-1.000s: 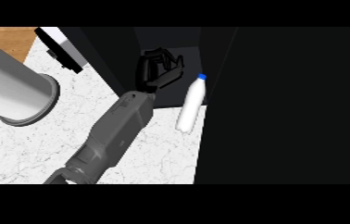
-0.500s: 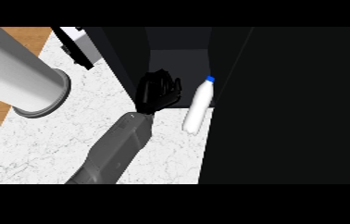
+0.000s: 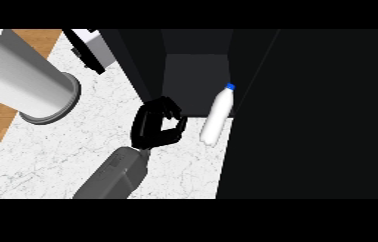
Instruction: Pick up the bottled water, place it into the cabinet and close the cabinet
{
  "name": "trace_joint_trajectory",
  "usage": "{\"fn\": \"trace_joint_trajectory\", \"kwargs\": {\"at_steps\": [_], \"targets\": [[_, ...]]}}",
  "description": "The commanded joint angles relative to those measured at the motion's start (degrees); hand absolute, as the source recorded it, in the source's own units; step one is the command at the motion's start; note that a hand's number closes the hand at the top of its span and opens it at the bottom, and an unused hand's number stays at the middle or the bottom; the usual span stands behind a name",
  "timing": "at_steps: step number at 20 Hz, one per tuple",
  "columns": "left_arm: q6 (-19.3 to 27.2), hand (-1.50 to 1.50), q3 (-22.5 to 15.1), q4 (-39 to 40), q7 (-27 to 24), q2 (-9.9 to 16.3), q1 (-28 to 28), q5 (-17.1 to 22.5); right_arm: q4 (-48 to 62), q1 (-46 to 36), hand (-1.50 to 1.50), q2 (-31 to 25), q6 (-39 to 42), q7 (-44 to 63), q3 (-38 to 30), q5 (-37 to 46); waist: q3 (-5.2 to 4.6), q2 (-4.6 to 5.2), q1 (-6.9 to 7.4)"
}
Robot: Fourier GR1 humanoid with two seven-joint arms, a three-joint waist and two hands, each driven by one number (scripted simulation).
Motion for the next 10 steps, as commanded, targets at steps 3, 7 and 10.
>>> {"fn": "trace_joint_trajectory", "kwargs": {"at_steps": [3, 7, 10], "targets": [[-0.51, -1.5, -2.6, -13.5, 2.36, 5.23, 10.29, -1.71, -12.76, 3.29, 1.5, 1.96, -3.66, 3.49, 1.78, -0.09, 0.01, -0.12, -0.12], [-3.01, -1.5, -3.95, -20.4, 4.9, 10.37, 16.02, -0.61, -12.77, 1.77, 1.5, 0.29, -0.03, 1.21, 3.99, 5.4, 0.02, -0.44, 0.43], [-5.65, -1.5, -3.54, -24.34, 1.08, 15.14, 23.35, -1.04, -14.61, 1.09, 1.5, -1.42, -3.21, 5.04, 8.5, 1.36, -0.09, -0.32, 0.79]]}}
